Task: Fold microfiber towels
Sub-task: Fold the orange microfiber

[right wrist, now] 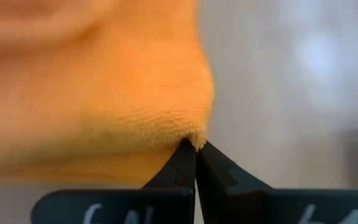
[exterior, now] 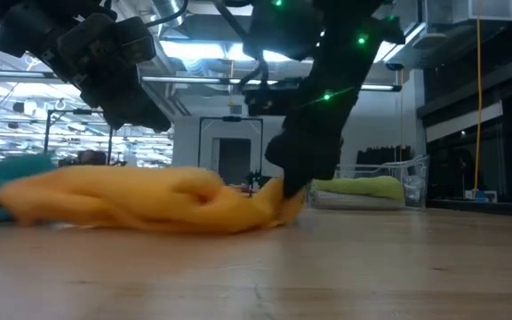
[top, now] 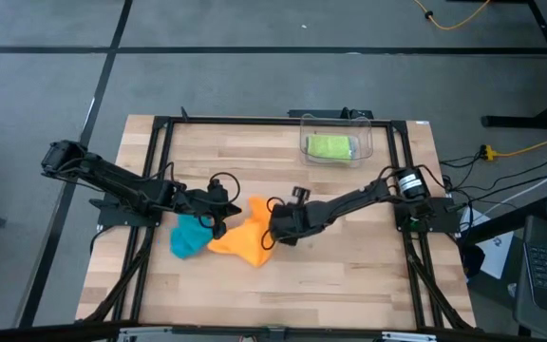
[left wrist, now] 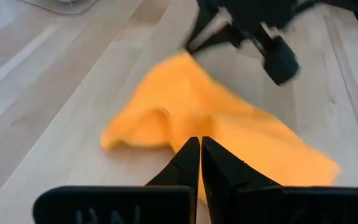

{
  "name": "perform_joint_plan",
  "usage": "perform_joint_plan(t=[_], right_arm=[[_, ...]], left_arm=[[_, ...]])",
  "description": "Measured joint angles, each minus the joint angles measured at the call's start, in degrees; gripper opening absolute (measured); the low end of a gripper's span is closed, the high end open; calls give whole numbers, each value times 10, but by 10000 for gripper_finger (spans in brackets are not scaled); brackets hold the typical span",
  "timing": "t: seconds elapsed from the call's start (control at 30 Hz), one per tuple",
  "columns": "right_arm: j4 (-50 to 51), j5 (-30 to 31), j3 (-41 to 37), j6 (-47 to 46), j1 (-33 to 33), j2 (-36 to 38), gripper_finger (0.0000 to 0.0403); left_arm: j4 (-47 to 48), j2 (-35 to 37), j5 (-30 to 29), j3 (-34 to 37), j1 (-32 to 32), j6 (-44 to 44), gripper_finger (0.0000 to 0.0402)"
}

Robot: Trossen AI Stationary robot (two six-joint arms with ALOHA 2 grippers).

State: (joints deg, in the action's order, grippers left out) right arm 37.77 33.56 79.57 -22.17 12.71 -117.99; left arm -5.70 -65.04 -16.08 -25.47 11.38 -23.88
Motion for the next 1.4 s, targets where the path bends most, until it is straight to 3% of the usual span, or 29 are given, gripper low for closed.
perform_joint_plan(t=[0.27,0.53,0.67,0.77,0.93,1.07,1.4], right_arm=[[29,163,18,17,25,28,1],[118,414,104,63,65,56,2],[164,466,168,108,84,59,2],[170,430,206,119,92,61,2],[184,258,245,89,96,61,17],[235,195,268,70,96,60,55],[413,77,348,-79,106,60,147]], left_arm=[[-3,0,0,0,0,0,9],[-9,-16,-16,-1,2,-1,9],[-11,-36,-21,-1,2,-16,9],[-12,-53,-28,0,2,-32,9],[-18,-76,-28,0,2,-45,9],[-37,-77,-24,0,2,-45,9],[-65,-76,-23,0,2,-41,9]])
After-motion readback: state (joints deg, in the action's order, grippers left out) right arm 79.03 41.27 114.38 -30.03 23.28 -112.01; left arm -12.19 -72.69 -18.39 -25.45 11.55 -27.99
